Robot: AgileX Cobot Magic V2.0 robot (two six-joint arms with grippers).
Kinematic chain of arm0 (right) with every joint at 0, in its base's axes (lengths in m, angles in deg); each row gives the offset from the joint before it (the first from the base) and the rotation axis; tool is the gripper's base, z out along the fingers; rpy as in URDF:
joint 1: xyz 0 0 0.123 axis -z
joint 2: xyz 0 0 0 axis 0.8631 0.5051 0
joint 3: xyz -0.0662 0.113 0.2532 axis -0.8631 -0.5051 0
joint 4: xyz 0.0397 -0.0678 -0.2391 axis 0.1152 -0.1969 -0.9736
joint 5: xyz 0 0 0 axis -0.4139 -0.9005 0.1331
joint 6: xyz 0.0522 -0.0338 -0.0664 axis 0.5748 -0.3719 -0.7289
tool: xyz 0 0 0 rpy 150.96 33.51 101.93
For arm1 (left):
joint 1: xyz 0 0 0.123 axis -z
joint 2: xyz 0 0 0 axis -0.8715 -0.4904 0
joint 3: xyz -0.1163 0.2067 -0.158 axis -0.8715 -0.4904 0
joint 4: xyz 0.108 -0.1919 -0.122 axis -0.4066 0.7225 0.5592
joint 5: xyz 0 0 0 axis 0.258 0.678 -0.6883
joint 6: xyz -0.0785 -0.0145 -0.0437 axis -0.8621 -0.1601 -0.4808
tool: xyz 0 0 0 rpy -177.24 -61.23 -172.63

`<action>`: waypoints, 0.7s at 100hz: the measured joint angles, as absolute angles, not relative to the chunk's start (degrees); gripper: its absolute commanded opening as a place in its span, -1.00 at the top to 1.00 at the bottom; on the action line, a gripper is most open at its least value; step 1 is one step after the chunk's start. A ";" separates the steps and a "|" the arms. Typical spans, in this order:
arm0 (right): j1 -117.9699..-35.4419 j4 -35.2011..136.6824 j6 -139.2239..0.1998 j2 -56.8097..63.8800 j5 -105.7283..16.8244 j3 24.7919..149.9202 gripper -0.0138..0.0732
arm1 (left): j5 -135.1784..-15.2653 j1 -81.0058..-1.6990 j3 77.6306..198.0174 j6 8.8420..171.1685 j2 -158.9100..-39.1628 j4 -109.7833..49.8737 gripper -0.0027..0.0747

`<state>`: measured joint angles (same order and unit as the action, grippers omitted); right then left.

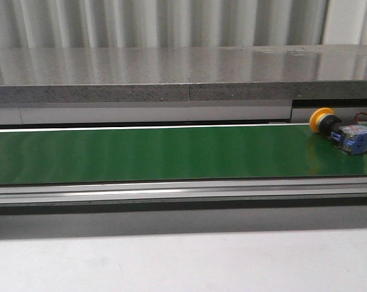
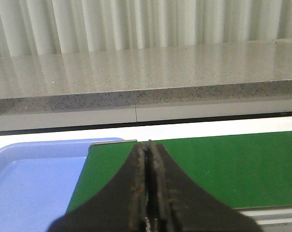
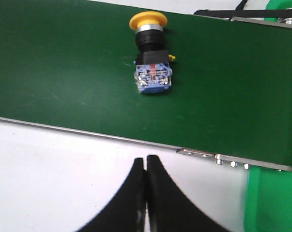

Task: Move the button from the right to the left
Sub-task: 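Withdraw the open right gripper up from the belt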

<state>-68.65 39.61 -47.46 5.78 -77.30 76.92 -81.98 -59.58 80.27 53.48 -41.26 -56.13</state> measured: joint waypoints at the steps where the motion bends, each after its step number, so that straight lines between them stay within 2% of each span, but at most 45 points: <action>1: -68.65 39.61 -47.46 5.00 -77.13 76.24 0.84 | -81.98 -59.58 80.27 53.48 -41.26 -56.13 0.98; 70: -68.65 39.61 -47.46 -32.29 -61.28 47.40 0.84 | -81.98 -59.58 80.27 53.48 -41.26 -56.13 0.98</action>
